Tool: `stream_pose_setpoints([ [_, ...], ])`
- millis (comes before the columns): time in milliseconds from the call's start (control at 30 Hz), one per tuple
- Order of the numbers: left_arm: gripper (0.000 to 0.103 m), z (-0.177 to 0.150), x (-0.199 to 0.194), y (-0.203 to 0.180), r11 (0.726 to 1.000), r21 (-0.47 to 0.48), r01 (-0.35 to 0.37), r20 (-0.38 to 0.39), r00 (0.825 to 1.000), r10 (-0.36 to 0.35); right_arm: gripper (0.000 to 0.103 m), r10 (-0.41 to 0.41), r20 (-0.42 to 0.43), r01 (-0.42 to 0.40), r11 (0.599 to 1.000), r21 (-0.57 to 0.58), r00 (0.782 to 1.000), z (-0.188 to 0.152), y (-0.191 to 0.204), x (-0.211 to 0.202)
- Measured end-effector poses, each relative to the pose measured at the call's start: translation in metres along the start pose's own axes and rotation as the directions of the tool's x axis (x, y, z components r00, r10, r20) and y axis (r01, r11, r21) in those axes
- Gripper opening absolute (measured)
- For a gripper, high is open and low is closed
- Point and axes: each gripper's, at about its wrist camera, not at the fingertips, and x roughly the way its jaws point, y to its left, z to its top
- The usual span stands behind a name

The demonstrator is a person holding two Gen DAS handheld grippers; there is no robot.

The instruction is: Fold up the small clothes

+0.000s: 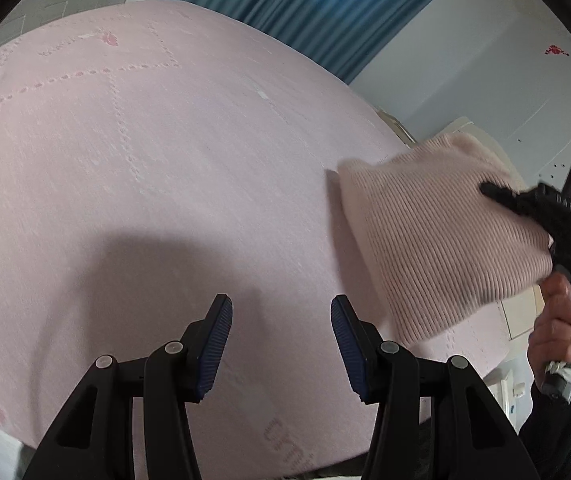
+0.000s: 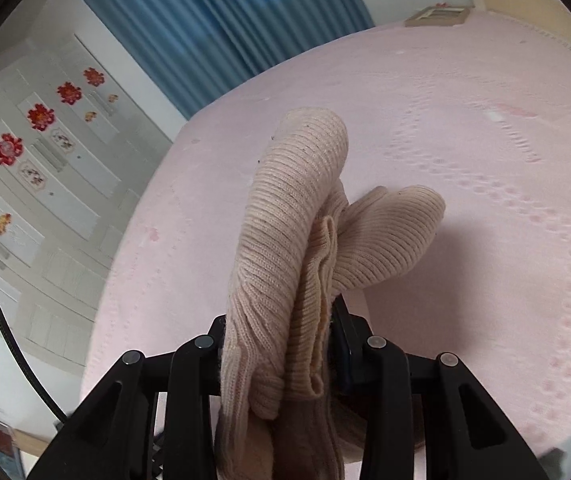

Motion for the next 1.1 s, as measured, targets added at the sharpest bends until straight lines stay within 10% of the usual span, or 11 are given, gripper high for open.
stream_pose_setpoints([
  [267,0.049,0.029,0.003,0.025,0.996,0.013,-0.085,0.076,0.994,0.084,0.037,0.267,0.008,-0.263,0.946,0.19,0.964,0.004,-0.04,0.083],
  [500,0.049,0.041,0.034,0.011,0.995,0.058,-0.079,0.033,0.996,0.077,0.049,0.098,-0.138,-0.084,0.991,0.103,0.986,-0.006,-0.102,0.134],
  [800,0.049,0.064,0.085,-0.048,0.994,0.092,-0.05,-0.024,0.998,0.052,0.064,0.096,0.01,-0.094,0.986,-0.135,0.995,0.003,-0.084,0.085],
  [933,0.049,0.06,0.098,-0.069,0.987,0.143,-0.08,-0.043,0.995,0.087,0.015,0.099,-0.001,-0.097,0.971,-0.218,0.995,-0.007,-0.089,0.094],
  [1100,0.049,0.049,0.107,-0.076,0.983,0.159,-0.093,-0.056,0.993,0.103,0.011,0.153,0.008,-0.149,0.972,-0.183,0.988,-0.005,-0.12,0.09],
])
